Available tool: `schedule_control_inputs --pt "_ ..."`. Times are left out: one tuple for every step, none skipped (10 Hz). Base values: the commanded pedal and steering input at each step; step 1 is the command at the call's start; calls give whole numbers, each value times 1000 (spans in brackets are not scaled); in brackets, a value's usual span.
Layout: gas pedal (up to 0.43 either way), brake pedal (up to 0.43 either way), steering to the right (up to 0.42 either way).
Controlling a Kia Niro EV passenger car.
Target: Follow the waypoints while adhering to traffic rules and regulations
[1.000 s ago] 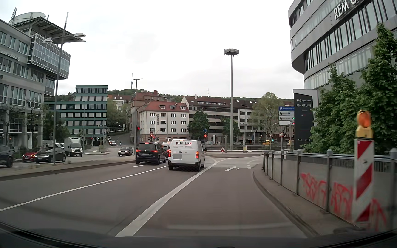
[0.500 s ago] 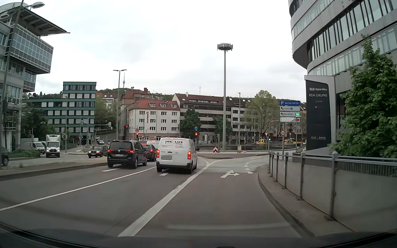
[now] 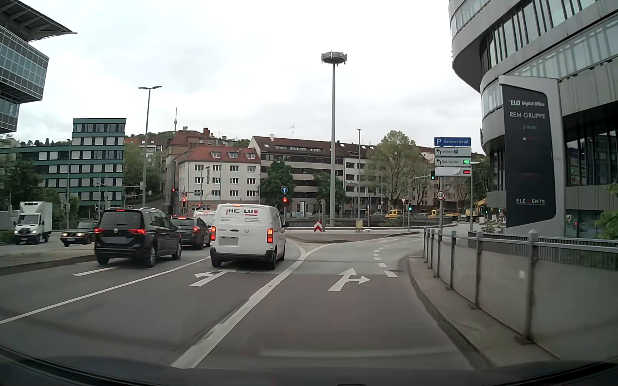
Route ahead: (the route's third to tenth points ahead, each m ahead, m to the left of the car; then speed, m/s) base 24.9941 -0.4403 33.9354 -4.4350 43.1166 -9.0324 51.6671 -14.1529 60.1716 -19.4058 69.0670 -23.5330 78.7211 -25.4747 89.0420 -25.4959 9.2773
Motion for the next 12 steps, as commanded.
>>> schedule_control_inputs --pt "118 0 31" --pt "118 0 28" --pt "118 0 29" --pt "118 0 28" --pt "118 0 21" --pt "110 0 9" --pt "87 0 8" --pt "59 0 8" --pt "39 0 12" --pt "39 0 11" --pt "39 0 12" --pt "39 0 12"
